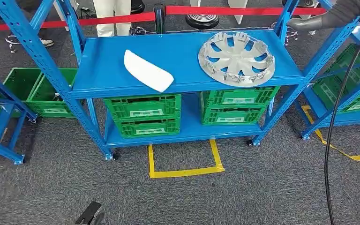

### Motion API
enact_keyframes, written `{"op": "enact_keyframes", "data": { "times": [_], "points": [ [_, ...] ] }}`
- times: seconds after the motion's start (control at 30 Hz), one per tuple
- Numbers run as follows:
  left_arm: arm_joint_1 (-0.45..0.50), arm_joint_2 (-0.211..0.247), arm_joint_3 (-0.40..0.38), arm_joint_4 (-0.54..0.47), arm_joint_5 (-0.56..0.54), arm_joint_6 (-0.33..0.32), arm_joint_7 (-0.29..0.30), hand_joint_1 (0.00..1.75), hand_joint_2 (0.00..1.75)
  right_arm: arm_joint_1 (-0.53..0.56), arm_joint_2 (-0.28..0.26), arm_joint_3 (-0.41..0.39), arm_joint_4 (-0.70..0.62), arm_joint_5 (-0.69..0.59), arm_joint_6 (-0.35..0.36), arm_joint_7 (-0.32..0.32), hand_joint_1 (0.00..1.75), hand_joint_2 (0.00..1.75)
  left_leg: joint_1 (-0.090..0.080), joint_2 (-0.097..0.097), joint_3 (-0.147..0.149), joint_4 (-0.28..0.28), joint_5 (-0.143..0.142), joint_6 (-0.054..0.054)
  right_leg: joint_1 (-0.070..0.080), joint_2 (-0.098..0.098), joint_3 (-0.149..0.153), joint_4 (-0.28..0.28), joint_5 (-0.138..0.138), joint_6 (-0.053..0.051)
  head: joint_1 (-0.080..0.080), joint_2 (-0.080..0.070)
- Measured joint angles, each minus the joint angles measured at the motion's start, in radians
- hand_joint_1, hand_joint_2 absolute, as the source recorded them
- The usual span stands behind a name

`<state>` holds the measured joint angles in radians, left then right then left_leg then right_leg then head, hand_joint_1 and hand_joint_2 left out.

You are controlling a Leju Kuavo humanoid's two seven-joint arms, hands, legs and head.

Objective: Take the parts from the cabinet and place them on the table.

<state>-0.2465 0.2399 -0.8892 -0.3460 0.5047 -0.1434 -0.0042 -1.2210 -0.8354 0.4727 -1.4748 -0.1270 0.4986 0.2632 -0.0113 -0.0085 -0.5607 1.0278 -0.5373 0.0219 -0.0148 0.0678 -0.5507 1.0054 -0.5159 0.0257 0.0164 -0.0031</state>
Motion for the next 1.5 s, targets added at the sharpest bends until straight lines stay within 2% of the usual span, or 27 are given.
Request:
{"op": "enact_keyframes", "data": {
  "times": [0.23,0.97,1.2,1.3,1.33,1.37,1.4,1.43,1.5],
  "points": [
    [-0.002,-0.001,0.003,0.002,-0.005,0.000,0.013,0.00,0.00,0.000,0.010,0.000,0.006,0.002,0.000,0.002,0.00,1.75,0.000,0.000,0.000,0.000,0.000,0.000,0.000,0.000,0.000,0.000,0.000,0.000,0.000,0.000],
    [0.000,-0.004,0.030,0.013,-0.037,-0.007,-0.002,0.00,0.00,0.005,0.012,0.000,0.022,0.011,-0.003,-0.010,0.00,1.75,0.000,-0.005,0.000,0.000,0.000,0.000,0.000,-0.003,0.000,0.000,0.000,0.000,0.000,0.000],
    [0.002,-0.004,0.035,0.015,-0.045,-0.009,-0.006,0.00,0.00,0.014,0.011,0.000,0.023,0.015,-0.003,-0.011,0.00,1.75,-0.004,-0.010,-0.002,0.003,0.000,0.001,-0.004,-0.004,0.000,-0.002,0.001,0.003,-0.002,0.000],
    [0.001,-0.005,0.043,0.015,-0.050,-0.009,0.000,0.00,0.00,0.015,0.015,0.000,0.022,0.021,-0.003,-0.006,0.00,1.75,-0.007,-0.010,-0.002,0.004,0.000,0.005,-0.006,-0.004,0.000,-0.004,0.002,0.007,-0.002,0.000],
    [0.001,-0.005,0.045,0.016,-0.053,-0.009,-0.002,0.00,0.00,0.014,0.014,-0.001,0.022,0.021,-0.004,-0.006,0.00,1.75,-0.008,-0.010,-0.002,0.004,0.000,0.007,-0.007,-0.002,0.001,-0.008,0.004,0.012,-0.003,0.000],
    [0.000,-0.005,0.046,0.015,-0.053,-0.010,-0.004,0.00,0.00,0.013,0.014,-0.003,0.022,0.021,-0.005,-0.007,0.00,1.75,-0.004,-0.008,0.001,-0.003,0.004,0.012,-0.005,0.001,0.002,-0.011,0.006,0.015,-0.004,0.000],
    [-0.001,-0.005,0.050,0.015,-0.053,-0.011,-0.005,0.00,0.00,0.014,0.014,-0.004,0.023,0.021,-0.007,-0.008,0.00,1.75,0.004,-0.004,0.006,-0.016,0.009,0.018,-0.004,-0.015,-0.002,-0.007,-0.003,0.017,-0.002,0.000],
    [-0.002,-0.005,0.051,0.014,-0.053,-0.011,-0.005,0.00,0.00,0.009,0.014,-0.004,0.023,0.021,-0.007,-0.008,0.00,1.75,0.004,-0.001,0.010,-0.020,0.009,0.020,0.000,-0.041,-0.016,0.023,-0.016,0.019,0.004,0.000],
    [-0.002,-0.006,0.051,0.014,-0.056,-0.011,-0.003,0.00,0.00,0.005,0.015,-0.002,0.022,0.021,-0.007,-0.008,0.00,1.75,0.004,0.007,0.014,-0.021,0.006,0.024,-0.003,-0.058,-0.097,0.178,-0.078,0.023,0.006,0.000]
  ]
}}
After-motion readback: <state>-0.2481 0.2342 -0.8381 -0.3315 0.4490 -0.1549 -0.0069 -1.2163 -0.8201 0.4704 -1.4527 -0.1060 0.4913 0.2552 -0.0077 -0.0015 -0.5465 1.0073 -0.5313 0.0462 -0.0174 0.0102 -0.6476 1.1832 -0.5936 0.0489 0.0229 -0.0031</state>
